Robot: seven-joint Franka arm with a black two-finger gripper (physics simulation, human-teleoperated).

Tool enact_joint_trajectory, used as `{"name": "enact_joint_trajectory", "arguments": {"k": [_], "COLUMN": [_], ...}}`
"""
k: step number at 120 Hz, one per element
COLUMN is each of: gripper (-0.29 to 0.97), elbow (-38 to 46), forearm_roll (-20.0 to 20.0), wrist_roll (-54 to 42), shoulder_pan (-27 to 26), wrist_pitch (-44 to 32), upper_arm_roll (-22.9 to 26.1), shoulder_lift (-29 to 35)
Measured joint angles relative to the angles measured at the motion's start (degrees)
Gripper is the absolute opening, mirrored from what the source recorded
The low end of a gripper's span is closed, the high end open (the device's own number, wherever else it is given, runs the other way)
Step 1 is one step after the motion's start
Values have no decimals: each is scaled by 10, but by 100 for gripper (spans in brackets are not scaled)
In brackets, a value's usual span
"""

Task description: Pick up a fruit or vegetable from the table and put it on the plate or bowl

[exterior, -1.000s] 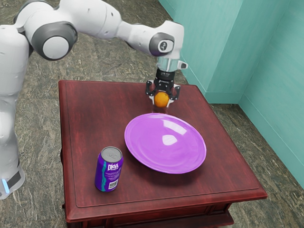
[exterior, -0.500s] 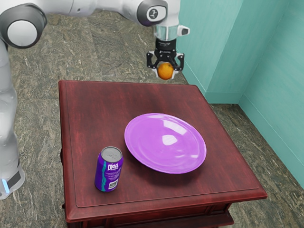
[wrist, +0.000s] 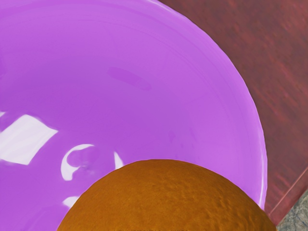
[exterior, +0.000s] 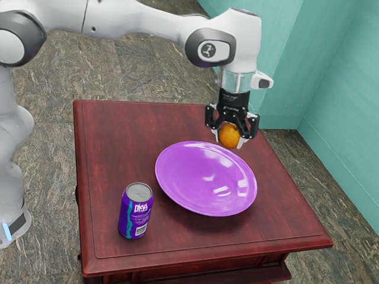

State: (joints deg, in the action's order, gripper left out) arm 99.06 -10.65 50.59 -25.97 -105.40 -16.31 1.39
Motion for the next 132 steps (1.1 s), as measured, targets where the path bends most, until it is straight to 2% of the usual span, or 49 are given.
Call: {"name": "enact_joint_trajectory", "arguments": {"k": [57, 76, 98, 113, 132], "gripper": [32, 32, 32, 53, 63], "elbow": [0, 0, 0, 1, 1], "forearm_roll": [-1, 0, 0, -15, -24], "wrist_roll": [31, 41, 52, 56, 62], "shoulder_pan": [104, 124, 107, 80, 38], "wrist_pitch": [0, 0, 0, 0, -1], "upper_arm_roll": [1, 2, 2, 3, 0], "shoulder_lift": [-3, 0, 0, -3, -2]}}
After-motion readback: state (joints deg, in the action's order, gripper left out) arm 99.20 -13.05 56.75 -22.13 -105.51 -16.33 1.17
